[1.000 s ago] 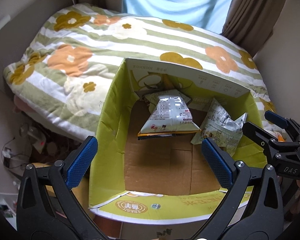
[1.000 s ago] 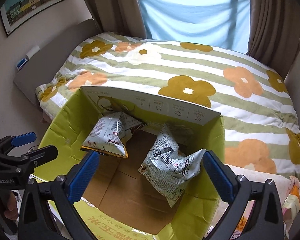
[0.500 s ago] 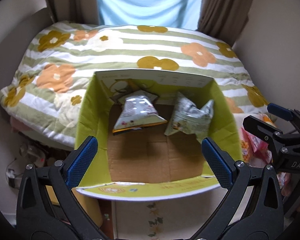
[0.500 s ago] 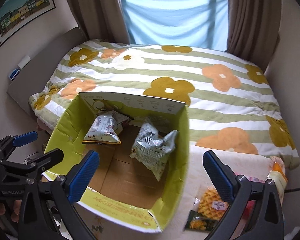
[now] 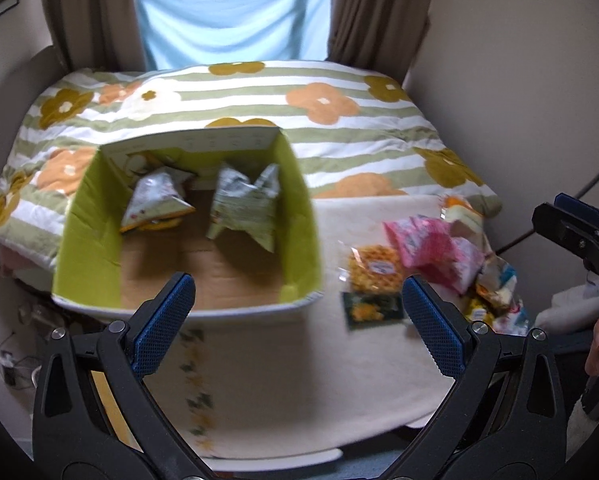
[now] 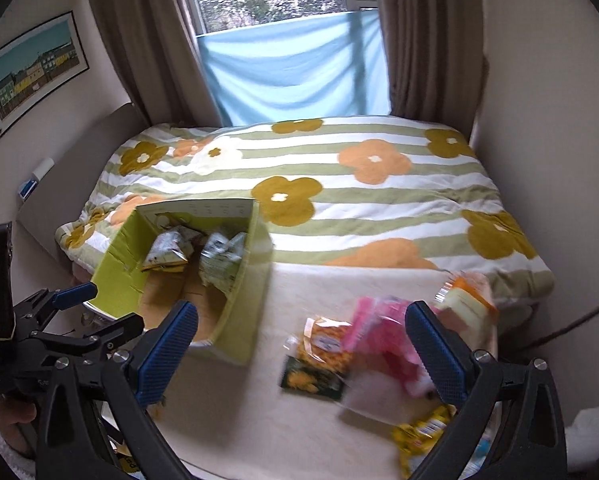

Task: Organize snacks
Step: 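Withdraw both grippers from the box back toward the snack tray, then grasp a blue-white chip bag with the left gripper while the right grasps a blue bag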

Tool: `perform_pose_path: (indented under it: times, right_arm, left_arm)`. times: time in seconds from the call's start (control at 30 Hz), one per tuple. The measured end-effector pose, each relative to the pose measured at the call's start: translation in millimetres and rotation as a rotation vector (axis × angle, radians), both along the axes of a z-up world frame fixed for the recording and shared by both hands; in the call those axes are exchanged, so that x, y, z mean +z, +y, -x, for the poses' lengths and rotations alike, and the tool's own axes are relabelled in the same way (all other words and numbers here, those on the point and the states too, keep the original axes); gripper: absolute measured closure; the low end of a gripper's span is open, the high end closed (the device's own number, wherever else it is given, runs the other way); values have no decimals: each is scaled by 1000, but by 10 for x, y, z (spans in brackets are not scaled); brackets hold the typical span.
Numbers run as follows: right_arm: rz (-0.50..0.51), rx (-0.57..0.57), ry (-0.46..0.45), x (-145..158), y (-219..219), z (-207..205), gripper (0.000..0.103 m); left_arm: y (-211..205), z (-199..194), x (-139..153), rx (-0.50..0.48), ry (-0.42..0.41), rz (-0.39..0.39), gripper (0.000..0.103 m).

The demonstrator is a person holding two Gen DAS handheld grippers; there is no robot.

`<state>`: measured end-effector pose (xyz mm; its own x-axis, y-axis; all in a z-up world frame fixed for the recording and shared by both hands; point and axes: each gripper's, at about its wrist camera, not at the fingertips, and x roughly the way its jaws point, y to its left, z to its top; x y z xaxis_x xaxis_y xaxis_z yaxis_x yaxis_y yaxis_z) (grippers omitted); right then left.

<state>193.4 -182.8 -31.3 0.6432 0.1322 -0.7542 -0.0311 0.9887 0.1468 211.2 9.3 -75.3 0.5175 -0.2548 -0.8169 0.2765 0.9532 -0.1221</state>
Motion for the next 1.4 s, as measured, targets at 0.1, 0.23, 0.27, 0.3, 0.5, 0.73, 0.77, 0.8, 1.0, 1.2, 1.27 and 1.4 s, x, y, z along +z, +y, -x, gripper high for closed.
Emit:
perform_pose_path:
  times: [0.1,0.23,0.27,0.3,0.5,0.73,0.77,0.8,1.0,1.2,1.27,1.4]
  right_arm:
    - [6,-31,1,26,-369,290,0]
    - [21,-56,2,30,-825,628,0]
    - [24,-58,4,19,-912,686,0]
    - [27,-58,5,1,-994,741,0]
    - [-7,-71,56,-215,-1498,959,0]
    - [-53,-90,104,-585,-1845,1084,0]
    - [-59,-90,107,-638,-1878,1073,0]
    - [-67,-91,110,-691,-1921,1067,0]
    - [-134,-93,118,-1046,-2149,874,0]
    - [-159,-94,158,-1364,-2269,719,0]
    - [-169,-91,172,-1436,-2298,676,0]
    - [-175,-78,188,-1542,-2338,611,0]
  left_arm:
    - [-345,307,-13,-19,10,12,0]
    - [-821,735,-83,-37,28,29,0]
    - [-914,819,-102,-43,32,34,0]
    - [-1028,918,-125,-53,36,41,0]
    - [-1640,1339,-313,-166,65,59,0]
    - [-2258,1460,-640,-378,96,62,0]
    - [-2355,1472,-694,-418,91,56,0]
    - [-2429,1481,-745,-452,85,48,0]
    - [-2886,1544,-1140,-576,10,-45,0]
    - [-3154,1702,-1392,-707,-71,-143,0]
    - [-3223,1727,-1459,-725,-82,-166,0]
    - [-3325,1740,-1575,-743,-112,-200,0]
